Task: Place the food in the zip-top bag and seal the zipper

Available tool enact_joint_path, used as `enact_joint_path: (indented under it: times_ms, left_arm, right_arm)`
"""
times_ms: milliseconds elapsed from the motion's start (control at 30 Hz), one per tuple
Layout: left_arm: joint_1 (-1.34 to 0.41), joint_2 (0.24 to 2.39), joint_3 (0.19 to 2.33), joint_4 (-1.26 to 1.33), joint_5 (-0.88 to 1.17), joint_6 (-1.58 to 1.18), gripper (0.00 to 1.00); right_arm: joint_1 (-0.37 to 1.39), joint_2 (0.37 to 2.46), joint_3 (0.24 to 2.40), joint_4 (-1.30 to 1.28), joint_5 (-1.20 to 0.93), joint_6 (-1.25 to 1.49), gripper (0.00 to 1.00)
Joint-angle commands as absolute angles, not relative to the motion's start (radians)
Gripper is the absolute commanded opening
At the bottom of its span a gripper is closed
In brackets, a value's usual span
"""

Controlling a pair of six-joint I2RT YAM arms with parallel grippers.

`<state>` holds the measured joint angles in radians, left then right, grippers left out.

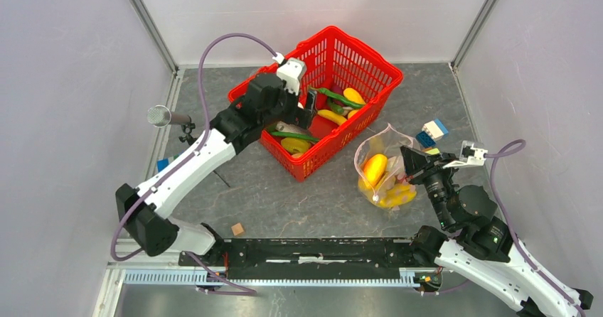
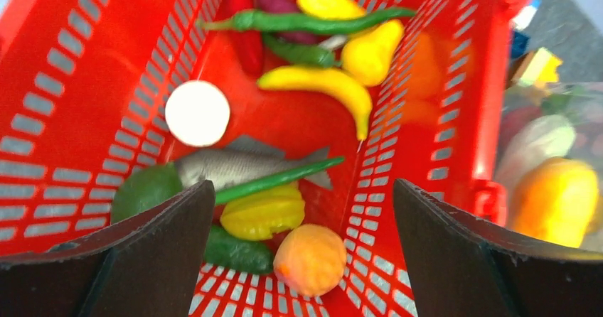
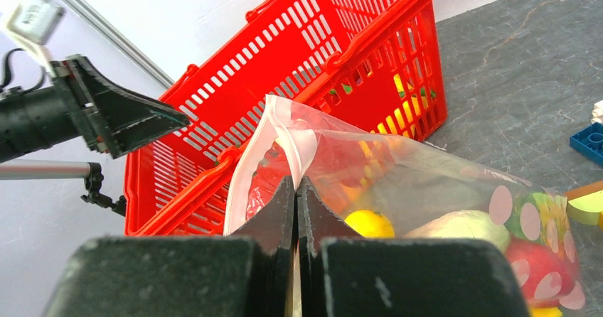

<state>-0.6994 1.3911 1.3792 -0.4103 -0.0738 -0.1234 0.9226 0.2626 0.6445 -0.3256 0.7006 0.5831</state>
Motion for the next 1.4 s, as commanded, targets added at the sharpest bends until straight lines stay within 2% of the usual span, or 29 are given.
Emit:
enact_joint_path:
  times_ms: [0,233,500,733,1233,1367]
  left_arm:
    - [-0.646,1.481,1.453,-0.585,-0.035,-0.226,1.00]
    - [-0.637,1.668,1.575,-0.775,0.080,-0.176,1.00]
    - [-0.636,1.881,1.719,-0.983,0.122,-0.071,1.00]
    - [-0.635,1.943,1.748,-1.048,0.136,-0.022,1.00]
    - [-0.635,2.010,1.650,-1.039,0.175,-0.002,1.00]
    - [-0.636,2.046,1.655,-1.029,0.186,-0.012,0.89]
  right_arm:
    - [0.924,0.264,0.637,-0.301,0.709,0.596,0.02]
    - [0.924,0.266,0.640,-0.307,0.706,0.596,0.02]
    - [0.925,0.255,0.636,-0.312,0.711,0.600,0.02]
    - [0.925,0.244,0.633,-0.315,0.724,0.598,0.02]
    - [0.925,0.264,0.631,-0.310,0.711,0.598,0.02]
    - [0.925,0.265,0.632,-0.311,0.710,0.598,0.02]
